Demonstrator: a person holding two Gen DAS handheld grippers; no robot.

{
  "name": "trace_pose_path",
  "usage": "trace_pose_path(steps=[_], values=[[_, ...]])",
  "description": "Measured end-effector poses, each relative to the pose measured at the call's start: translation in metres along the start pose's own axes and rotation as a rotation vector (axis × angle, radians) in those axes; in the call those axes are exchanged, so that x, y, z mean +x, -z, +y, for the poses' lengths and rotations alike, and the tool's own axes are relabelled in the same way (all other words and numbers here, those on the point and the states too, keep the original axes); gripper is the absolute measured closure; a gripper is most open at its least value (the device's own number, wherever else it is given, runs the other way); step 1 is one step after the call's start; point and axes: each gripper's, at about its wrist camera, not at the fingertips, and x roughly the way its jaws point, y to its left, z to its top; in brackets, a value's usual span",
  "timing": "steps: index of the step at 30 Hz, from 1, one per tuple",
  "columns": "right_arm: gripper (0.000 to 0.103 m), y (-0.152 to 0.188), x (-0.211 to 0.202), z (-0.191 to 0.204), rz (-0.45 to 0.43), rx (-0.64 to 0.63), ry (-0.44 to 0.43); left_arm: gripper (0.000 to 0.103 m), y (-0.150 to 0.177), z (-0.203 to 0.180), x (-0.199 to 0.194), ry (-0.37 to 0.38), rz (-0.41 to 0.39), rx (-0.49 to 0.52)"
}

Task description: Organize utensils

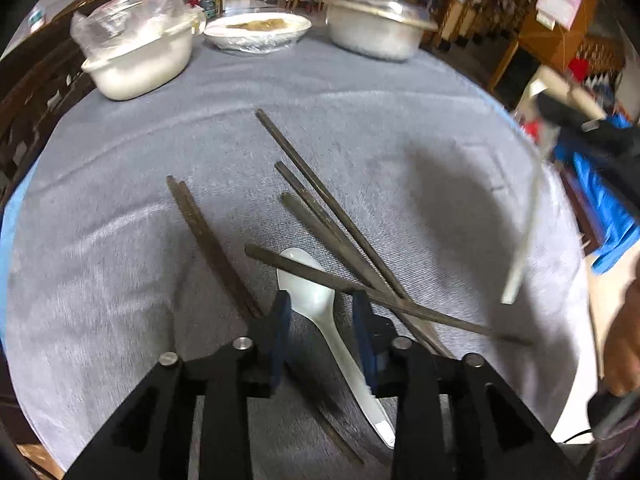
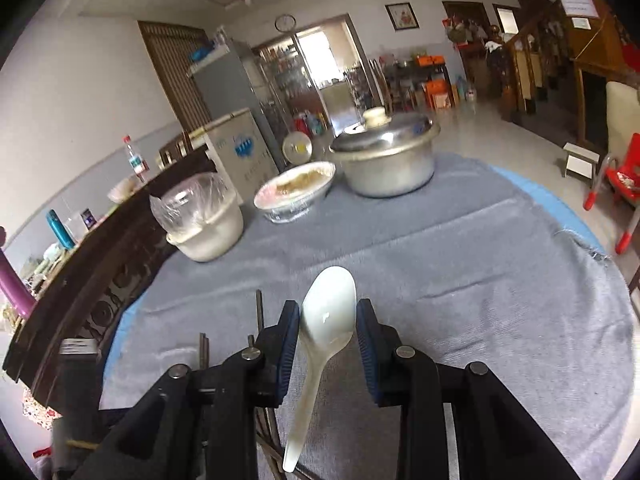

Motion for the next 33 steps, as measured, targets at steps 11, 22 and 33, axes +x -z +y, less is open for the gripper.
trace_pose_path(steps=[11,22,33], values=[[0.072,0.006,-0.027,-0.026,-0.022,0.070,-0.042,0.065,-0.016,0.000,0.020,-0.032,0.067,0.050],[0.072,0.015,-0.086,-0.015,-0.160,0.057,-0.076,0.070,-0.013,-0.005,0.013,-0.034,-0.022,-0.008],[0.072,0.047,-0.143,0.027,-0.272,-0.075,-0.127,0.070,0.018,-0.018,-0.094,-0.075,-0.324,-0.041]])
